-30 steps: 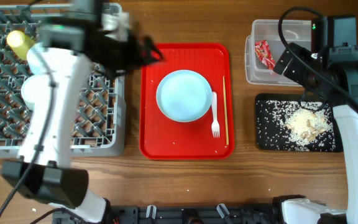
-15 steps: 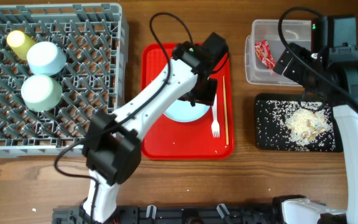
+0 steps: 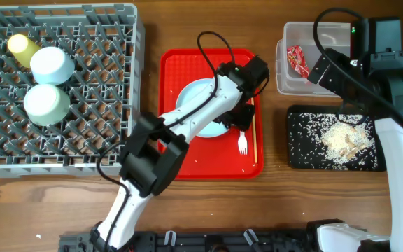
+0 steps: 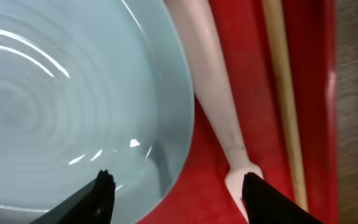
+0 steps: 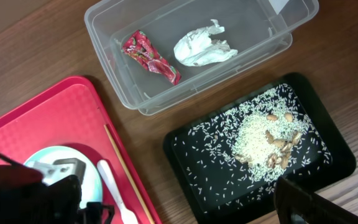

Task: Sort waste into correct bins and load items into the dishwasher rack
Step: 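Lower the left gripper to the light-blue plate rim and grasp it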

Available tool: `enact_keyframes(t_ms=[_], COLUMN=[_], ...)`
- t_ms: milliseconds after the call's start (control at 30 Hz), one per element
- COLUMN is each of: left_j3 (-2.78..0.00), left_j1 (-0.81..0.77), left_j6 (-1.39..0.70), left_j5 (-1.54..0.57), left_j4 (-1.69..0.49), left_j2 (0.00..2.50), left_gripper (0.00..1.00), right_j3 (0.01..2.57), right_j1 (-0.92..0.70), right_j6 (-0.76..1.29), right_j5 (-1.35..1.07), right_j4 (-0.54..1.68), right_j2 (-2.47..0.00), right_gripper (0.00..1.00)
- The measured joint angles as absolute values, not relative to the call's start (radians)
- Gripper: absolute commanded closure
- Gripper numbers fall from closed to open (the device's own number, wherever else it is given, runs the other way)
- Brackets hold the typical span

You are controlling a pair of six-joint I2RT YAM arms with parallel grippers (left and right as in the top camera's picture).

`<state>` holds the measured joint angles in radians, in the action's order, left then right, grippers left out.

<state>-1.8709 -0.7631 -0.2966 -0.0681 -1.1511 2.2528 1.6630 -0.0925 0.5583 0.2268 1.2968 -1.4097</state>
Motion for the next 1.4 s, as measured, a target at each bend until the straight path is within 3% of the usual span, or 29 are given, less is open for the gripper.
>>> enact_keyframes(t_ms=[167, 467, 567, 733, 800, 900, 1067, 1400], left_j3=[-1.824, -1.804, -1.769, -1.692, -1.683, -1.68, -1.679, -1.641], left_j1=[-0.763, -0.704, -0.687, -0.688, -0.689, -0.695, -0.719, -0.721], left_j6=[-0.288, -0.266, -0.243, -0.204, -0.197, -0.195, -0.191, -0.205], left_j5=[-0.036, -0.019, -0.02, -0.012, -0.013, 0.015, 0.138, 0.193], left_j4=[-1.114, -1.044, -0.992, -0.87, -0.832, -0.821, -0.839, -0.855], left_j2=[2.271, 2.272, 2.268, 2.23, 2.228, 2.228, 2.226, 2.16], left_gripper=[0.38, 0.52, 0.51, 0.74, 0.87, 0.96, 0.96, 0.96], right_j3=[1.663, 1.663, 1.663, 1.663, 1.663, 1.663, 1.663, 1.663], right_j1=[-0.093, -0.093, -0.093, -0.093, -0.093, -0.093, -0.093, -0.093], right_j6=[0.558, 0.558, 0.558, 0.558, 0.558, 0.558, 0.558, 0.558], right_j5=[0.227, 0.227, 0.227, 0.227, 0.227, 0.227, 0.227, 0.227], right_j4=[1.297, 1.297, 1.297, 1.297, 1.297, 1.297, 1.297, 1.297], right_j2=[-1.41, -1.41, -1.41, -1.41, -1.41, -1.41, -1.41, -1.41], right_gripper=[0.0, 0.0, 0.0, 0.0, 0.0, 0.0, 0.0, 0.0])
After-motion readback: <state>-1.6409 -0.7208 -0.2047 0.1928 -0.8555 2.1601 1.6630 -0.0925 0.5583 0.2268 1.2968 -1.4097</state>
